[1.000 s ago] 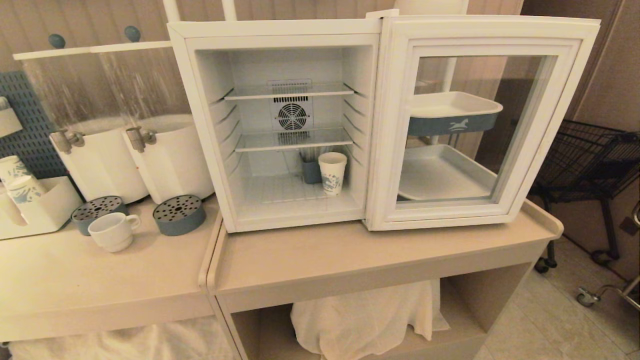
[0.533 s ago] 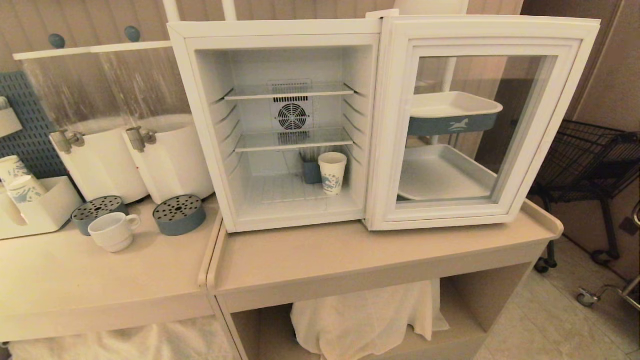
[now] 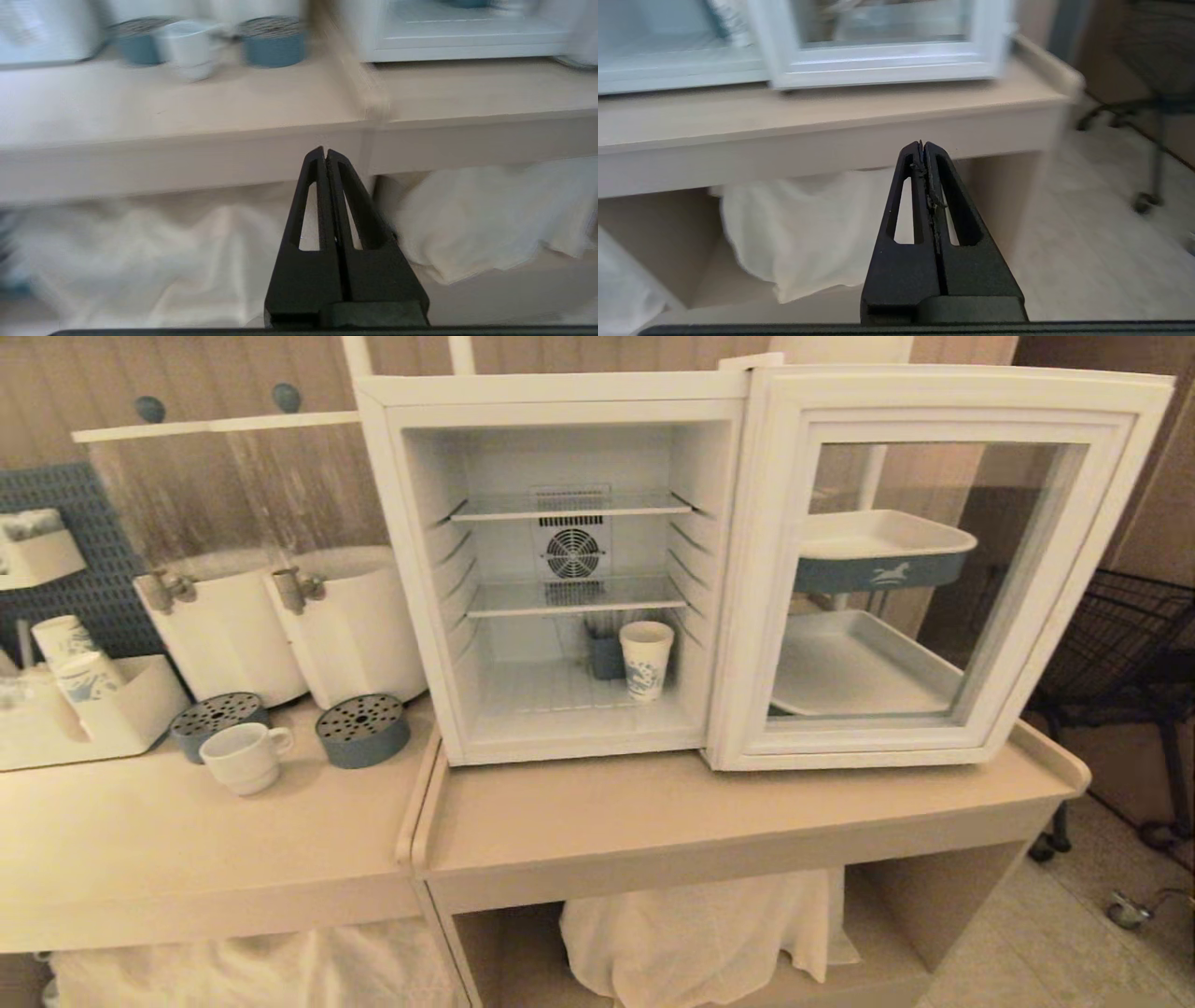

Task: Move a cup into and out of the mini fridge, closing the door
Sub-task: Put the ceramic cup in the freezer

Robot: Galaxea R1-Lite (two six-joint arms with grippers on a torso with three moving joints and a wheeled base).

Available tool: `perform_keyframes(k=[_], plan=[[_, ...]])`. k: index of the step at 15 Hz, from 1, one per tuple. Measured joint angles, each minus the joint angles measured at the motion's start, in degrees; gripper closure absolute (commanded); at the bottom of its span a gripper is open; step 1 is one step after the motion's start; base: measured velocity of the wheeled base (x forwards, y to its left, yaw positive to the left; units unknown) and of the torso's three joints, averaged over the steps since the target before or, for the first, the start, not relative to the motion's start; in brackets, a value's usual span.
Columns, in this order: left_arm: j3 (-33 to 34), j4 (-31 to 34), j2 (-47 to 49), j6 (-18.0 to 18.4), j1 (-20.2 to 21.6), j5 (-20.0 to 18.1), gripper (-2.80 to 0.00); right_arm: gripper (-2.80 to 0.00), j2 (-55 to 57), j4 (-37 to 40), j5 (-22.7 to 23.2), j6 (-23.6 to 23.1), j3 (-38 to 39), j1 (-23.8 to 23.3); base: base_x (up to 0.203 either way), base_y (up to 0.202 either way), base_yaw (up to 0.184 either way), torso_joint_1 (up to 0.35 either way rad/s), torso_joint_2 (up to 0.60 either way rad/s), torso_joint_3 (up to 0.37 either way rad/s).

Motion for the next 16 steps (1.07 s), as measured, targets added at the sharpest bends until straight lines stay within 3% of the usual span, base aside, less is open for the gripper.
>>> perform_keyframes(k=[3,8,16], plan=[[0.0,0.01,-0.02,0.06,0.02,0.0,0.0,0.0,0.0,-0.02,-0.01,-0.03,0.02,0.0,0.0,-0.01,0.102,-0.001,0.0,0.003],[0.0,0.1,-0.05,0.2,-0.02,-0.02,0.0,0.0,-0.02,-0.01,-0.04,-0.01,0.02,-0.02,0.0,0.017,-0.002,0.0,0.0,0.0],[0.0,0.1,-0.1,0.11,-0.02,0.0,0.0,0.0,-0.02,-0.06,-0.03,-0.01,0.02,-0.02,0.0,0.189,0.008,0.002,0.0,0.001]])
